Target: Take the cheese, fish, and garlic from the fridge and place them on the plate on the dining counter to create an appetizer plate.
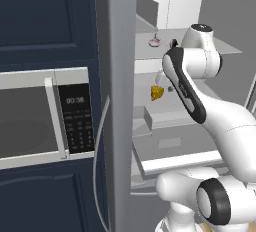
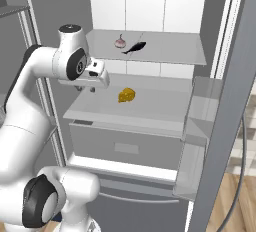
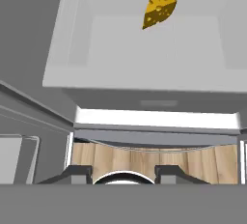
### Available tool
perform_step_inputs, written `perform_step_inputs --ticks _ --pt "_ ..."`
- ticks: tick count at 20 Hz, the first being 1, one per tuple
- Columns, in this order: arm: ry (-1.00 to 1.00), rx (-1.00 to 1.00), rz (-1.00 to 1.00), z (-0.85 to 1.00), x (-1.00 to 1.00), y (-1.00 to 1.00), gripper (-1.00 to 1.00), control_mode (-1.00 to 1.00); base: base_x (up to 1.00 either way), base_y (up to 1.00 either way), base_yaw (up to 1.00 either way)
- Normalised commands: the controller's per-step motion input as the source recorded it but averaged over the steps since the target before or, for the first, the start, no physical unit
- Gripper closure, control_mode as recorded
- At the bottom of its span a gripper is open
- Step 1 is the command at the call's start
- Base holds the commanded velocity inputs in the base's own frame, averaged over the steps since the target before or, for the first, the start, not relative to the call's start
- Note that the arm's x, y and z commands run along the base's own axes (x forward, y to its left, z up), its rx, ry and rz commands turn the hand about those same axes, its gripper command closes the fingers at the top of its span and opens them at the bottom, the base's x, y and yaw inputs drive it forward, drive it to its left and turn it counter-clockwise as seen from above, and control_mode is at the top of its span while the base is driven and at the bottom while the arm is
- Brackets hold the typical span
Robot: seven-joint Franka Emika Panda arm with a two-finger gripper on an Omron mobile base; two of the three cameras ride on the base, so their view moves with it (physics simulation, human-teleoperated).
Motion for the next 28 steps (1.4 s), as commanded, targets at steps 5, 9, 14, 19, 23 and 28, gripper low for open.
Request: perform_step_inputs --ticks 5,9,14,19,23,28 --pt "-0.05 0.00 -0.05 -0.05 -0.01 -0.05 -1.00 -1.00 0.00 0.00 0.00" --pt "-0.08 0.00 -0.14 -0.21 -0.01 -0.15 -1.00 -1.00 0.00 0.00 0.00" --pt "-0.06 0.00 -0.17 -0.26 0.00 -0.12 -1.00 -1.00 0.00 0.00 0.00" --pt "0.00 0.00 -0.12 -0.26 0.16 -0.15 -1.00 -1.00 0.00 0.00 0.00" --pt "0.00 0.00 -0.10 -0.28 0.38 -0.03 -1.00 -1.00 0.00 0.00 0.00" --pt "0.00 0.00 -0.09 -0.26 0.47 0.00 -1.00 -1.00 0.00 0.00 0.00"
